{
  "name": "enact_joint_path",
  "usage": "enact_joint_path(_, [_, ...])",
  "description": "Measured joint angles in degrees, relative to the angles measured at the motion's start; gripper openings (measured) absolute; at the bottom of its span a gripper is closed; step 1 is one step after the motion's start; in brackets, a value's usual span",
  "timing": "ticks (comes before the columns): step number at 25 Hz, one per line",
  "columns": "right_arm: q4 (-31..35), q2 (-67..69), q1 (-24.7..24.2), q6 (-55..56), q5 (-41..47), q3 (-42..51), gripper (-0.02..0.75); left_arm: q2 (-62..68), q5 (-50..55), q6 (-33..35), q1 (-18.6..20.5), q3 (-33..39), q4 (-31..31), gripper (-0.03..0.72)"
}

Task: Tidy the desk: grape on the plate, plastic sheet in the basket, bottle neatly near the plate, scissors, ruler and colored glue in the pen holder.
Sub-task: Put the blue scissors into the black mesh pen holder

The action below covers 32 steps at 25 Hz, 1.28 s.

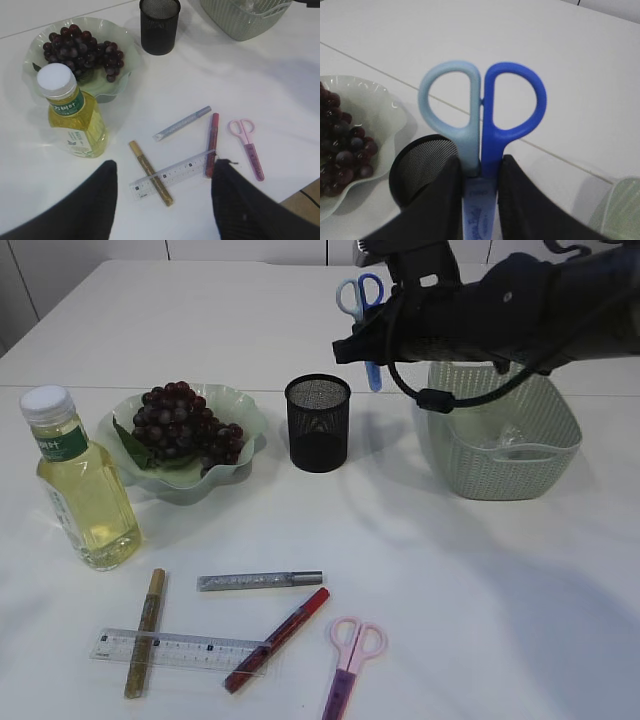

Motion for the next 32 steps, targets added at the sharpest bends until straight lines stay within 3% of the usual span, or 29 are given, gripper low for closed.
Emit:
enact_joint_path(13, [1.29,12.5,0.11,0.11,-0.27,-16.79,0.188,0.0,-0.27,0.0,0.0,0.0,0.0,0.435])
enact_joint_path(32, [1.99,18.02,0.97,0.11,-1.02,-19.98,0.187,0.0,-0.31,0.0,0.0,0.0,-0.12,0.435])
